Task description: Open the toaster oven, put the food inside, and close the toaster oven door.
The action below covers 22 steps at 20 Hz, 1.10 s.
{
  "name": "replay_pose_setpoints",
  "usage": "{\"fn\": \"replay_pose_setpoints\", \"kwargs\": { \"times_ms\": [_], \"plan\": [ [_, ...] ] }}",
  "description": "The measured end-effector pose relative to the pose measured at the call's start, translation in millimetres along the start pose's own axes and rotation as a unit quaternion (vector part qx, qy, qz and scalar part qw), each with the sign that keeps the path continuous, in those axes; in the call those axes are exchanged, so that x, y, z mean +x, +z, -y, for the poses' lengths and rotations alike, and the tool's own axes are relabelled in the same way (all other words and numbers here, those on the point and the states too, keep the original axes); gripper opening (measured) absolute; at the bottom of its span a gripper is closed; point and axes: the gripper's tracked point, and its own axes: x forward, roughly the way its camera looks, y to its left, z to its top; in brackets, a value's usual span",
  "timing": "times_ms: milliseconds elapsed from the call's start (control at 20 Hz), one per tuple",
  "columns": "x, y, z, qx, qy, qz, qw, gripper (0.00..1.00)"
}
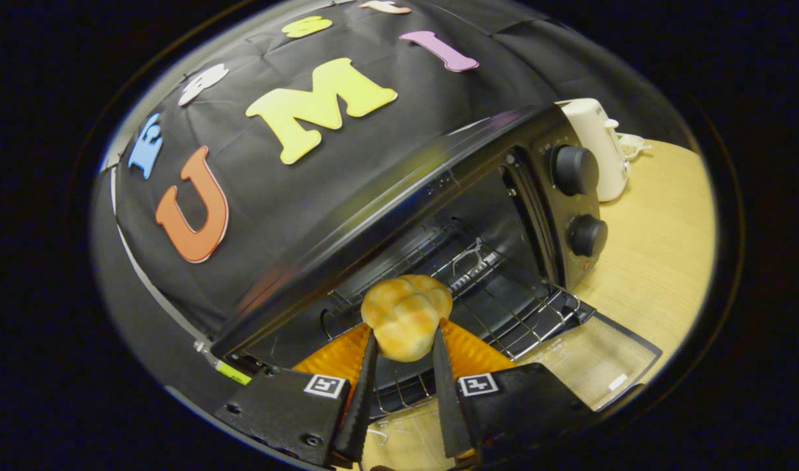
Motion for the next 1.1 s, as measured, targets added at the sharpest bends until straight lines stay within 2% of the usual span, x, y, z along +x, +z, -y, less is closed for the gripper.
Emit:
{"fn": "replay_pose_setpoints", "kwargs": {
  "times_ms": [150,350,500,650,950,1000,1050,1100],
  "plan": [
    [7.9,-5.8,0.9,-0.004,-0.007,-0.008,1.000,0.56],
    [15.2,-2.5,-4.0,-0.039,-0.022,-0.005,0.999,0.64],
    [14.0,-4.1,-7.8,-0.048,-0.017,-0.010,0.999,0.75],
    [2.4,1.3,-16.0,-0.065,-0.008,-0.005,0.998,0.86],
    [-42.2,8.0,-28.5,-0.116,0.015,0.012,0.993,0.86],
    [-52.0,3.1,-31.2,-0.123,0.021,0.003,0.992,0.96],
    [-58.8,-2.7,-28.7,-0.128,0.026,-0.006,0.991,1.00],
    [-65.6,-5.5,-28.3,-0.135,0.030,-0.012,0.990,1.00]
  ]
}}
